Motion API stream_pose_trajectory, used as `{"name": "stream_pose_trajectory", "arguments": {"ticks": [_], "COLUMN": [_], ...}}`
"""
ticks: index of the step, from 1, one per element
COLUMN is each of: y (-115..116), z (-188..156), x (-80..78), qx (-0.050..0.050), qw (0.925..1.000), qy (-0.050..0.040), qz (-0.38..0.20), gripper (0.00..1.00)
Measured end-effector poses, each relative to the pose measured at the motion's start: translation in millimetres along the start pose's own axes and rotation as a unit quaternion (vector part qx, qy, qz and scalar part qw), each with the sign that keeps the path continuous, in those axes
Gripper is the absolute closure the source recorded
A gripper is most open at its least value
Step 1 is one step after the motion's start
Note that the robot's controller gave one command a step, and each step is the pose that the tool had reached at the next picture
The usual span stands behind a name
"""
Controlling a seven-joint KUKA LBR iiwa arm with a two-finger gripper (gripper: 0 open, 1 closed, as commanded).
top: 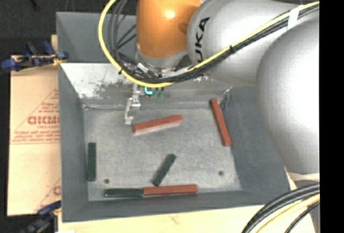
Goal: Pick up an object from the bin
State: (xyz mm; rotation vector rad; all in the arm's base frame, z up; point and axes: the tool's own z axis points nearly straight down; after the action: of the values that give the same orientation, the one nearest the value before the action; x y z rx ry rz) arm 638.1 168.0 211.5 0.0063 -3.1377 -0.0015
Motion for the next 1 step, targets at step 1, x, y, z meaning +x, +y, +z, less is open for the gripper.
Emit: {"name": "stream_pose_trajectory", "arguments": {"ticks": [1], "y": [-1.1], "z": [-4.7], "x": [-1.0], "qx": [0.0], "qw": [1.0], "qy": [-0.0032], "qz": [0.002], "gripper": [0.0]}}
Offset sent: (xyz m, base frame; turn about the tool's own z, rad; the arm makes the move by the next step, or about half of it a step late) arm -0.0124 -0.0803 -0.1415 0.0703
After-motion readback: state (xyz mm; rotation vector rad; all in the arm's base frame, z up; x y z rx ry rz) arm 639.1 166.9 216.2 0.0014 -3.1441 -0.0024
